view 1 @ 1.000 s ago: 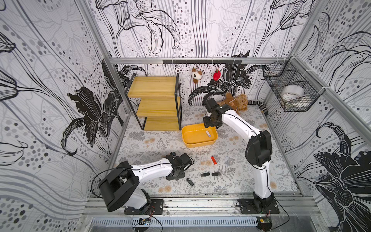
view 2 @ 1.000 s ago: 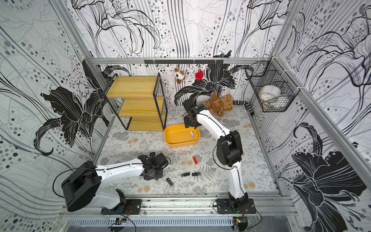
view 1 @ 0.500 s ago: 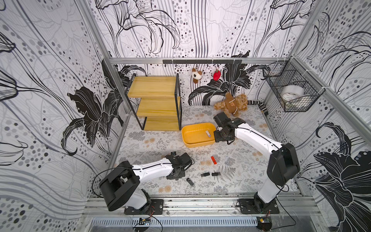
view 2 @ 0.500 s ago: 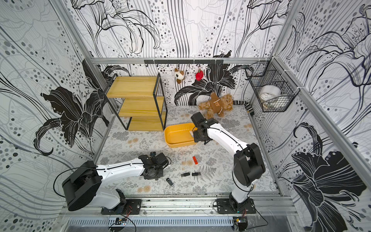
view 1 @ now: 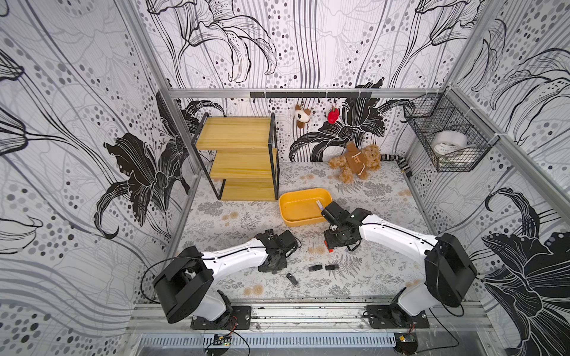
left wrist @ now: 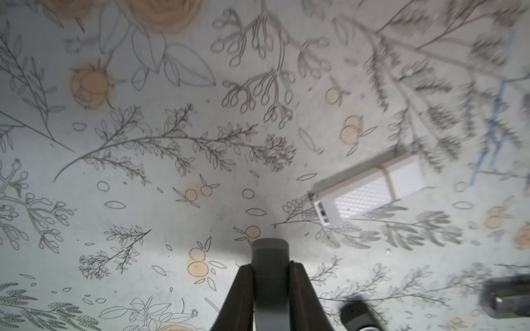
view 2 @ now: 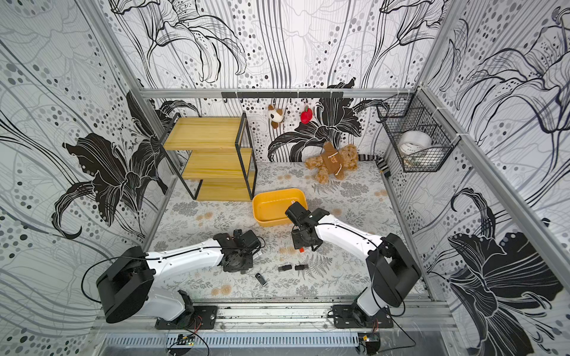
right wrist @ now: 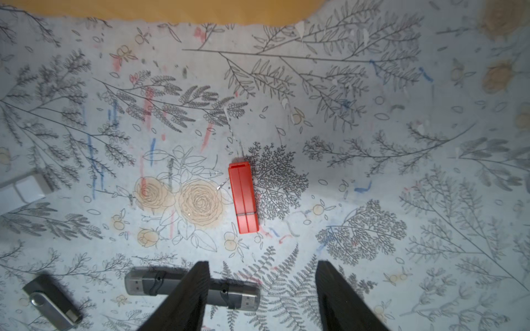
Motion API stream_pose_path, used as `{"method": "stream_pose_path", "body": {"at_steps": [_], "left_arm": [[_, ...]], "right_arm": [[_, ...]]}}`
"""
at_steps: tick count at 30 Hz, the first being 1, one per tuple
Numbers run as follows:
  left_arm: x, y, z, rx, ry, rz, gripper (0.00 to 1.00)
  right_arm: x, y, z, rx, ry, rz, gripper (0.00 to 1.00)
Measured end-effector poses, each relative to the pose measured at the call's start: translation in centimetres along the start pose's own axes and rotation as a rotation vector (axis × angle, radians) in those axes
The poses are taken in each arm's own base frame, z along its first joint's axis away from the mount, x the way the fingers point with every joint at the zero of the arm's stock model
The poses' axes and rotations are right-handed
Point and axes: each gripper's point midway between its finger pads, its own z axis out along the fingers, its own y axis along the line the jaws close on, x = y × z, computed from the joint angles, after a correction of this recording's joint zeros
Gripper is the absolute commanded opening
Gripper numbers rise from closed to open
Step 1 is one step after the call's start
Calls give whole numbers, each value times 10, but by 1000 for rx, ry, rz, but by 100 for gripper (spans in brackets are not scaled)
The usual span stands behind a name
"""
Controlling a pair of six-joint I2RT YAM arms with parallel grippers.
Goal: Put the usb flash drive into the storage box
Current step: Pick up the USB flash from the center of the board.
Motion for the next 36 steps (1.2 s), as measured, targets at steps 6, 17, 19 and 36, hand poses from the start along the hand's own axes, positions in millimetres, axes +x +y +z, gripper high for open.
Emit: {"method": "stream_pose_path", "body": {"at_steps": [6,17,19,36], "left_arm": [[-15,10,-7,7,-20,-36,0],[-27,25,-25,6,-51,-51,0],[-28,27,-28,6,-57,-58,0],[-31,36,-35,-3,-63,-67,0]], "right_arm": [[-1,8,20,-17,26,-6,60],[5,13,54,-9,84,-37,51],[5,13,57,-7,89,-41,49],[3,13,60,1,85,-56,8]]}}
